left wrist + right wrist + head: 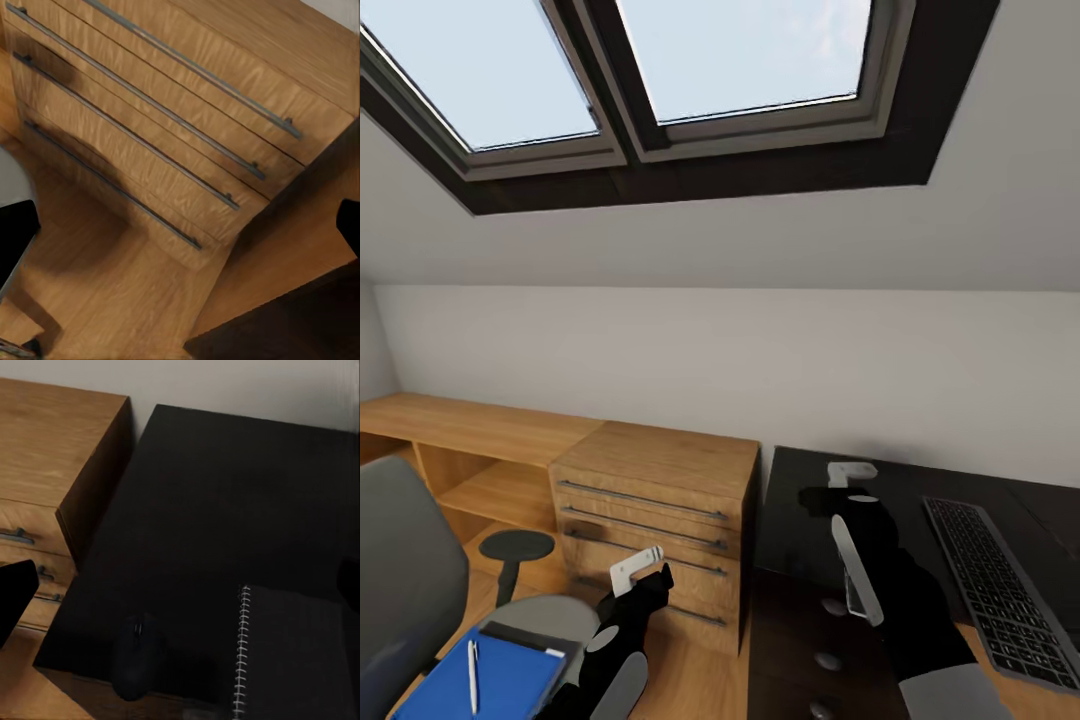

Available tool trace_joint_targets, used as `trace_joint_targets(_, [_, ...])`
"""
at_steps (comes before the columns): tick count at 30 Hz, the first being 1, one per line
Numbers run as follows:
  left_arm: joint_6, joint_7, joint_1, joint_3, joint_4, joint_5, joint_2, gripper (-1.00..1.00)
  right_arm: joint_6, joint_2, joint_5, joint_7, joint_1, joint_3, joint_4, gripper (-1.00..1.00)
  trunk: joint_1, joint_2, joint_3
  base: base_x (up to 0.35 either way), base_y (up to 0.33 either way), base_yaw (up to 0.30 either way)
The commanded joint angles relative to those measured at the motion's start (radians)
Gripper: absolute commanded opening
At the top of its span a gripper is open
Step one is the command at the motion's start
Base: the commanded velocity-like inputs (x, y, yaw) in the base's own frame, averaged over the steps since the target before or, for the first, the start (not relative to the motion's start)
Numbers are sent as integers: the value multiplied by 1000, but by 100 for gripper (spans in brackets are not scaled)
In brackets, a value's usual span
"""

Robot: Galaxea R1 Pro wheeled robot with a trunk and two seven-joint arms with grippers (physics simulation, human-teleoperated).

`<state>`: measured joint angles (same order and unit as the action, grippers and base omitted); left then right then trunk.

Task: In the bedroom, organize the workspace by keeping the computer under the desk, ensuring the monitor is on the desk, placing the keyboard on the desk next to the monitor, placing the mouse on the desk next to the keyboard, moving the folder from the swivel chair onto the desk next to the mouse, stacking the notebook on top of the folder with the pen on top of the notebook, and positioning the swivel chair next to the desk.

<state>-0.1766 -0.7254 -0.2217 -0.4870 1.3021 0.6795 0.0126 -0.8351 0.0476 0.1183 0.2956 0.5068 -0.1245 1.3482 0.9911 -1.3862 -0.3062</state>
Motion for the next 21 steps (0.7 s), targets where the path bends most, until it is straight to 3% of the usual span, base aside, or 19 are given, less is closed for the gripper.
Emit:
trace_joint_targets(1, [-4, -6, -1, -1, 2, 3, 0, 100, -2, 0, 11, 10, 1, -1, 0, 100, -1, -1, 0, -331, 0, -227])
trace_joint_targets(14, [-4, -6, -1, -1, 2, 1, 0, 100, -2, 0, 11, 10, 1, -4, -3, 100, -1, -1, 8, -336, 0, -227])
trace_joint_targets(21, [-4, -6, -1, -1, 2, 1, -1, 100, -1, 0, 11, 10, 1, -7, -3, 100, -1, -1, 0, -337, 0, -85])
